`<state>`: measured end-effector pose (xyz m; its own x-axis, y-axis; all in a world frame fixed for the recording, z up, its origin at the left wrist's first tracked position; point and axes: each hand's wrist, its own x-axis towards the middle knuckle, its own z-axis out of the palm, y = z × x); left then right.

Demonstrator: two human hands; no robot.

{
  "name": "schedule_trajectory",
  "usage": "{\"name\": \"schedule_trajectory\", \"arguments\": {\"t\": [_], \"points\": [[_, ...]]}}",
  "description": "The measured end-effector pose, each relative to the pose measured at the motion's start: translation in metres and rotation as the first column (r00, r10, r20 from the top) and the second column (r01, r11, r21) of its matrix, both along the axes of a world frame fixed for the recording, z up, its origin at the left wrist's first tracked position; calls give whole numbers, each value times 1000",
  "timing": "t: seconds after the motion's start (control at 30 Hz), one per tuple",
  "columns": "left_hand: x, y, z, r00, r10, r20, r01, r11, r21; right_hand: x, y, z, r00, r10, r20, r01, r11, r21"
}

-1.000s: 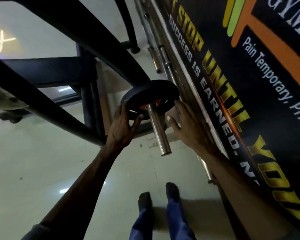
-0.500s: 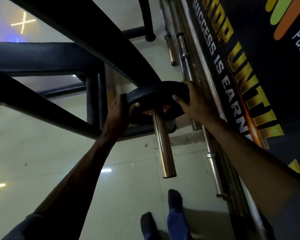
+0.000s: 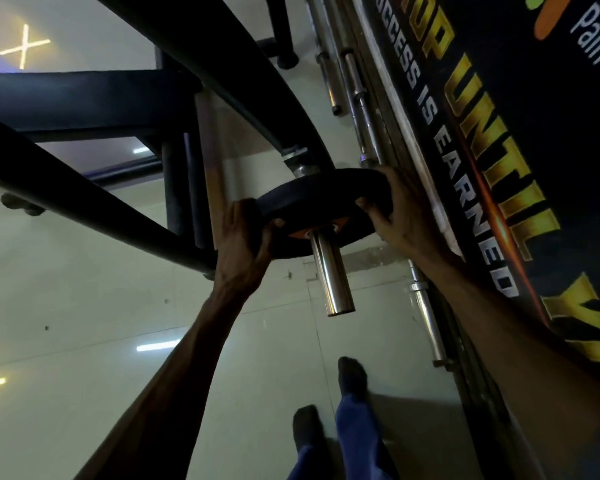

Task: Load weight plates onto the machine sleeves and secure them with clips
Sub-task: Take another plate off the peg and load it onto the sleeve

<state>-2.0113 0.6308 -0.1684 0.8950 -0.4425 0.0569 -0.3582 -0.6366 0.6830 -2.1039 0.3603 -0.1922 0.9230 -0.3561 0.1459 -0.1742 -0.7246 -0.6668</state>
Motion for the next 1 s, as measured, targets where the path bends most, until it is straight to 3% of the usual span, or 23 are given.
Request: {"name": "schedule_trajectory", "arguments": {"t": [0.23, 0.5, 0.67, 1.0], "points": [[-84, 41, -1, 996, -83, -36, 82, 996, -46, -100, 33, -14, 995, -95, 20, 96, 995, -39], [-168, 89, 17, 982, -148, -115, 133, 983, -124, -203, 103, 25, 984, -180, -10, 180, 981, 76], [-220, 141, 53, 974, -56, -217, 16, 983, -184, -242, 159, 69, 976, -203, 77, 188, 968, 167], [-304, 268, 178, 973, 175, -149, -210, 940, -270, -281, 274, 171, 968, -50, 244, -23, 958, 287]]}}
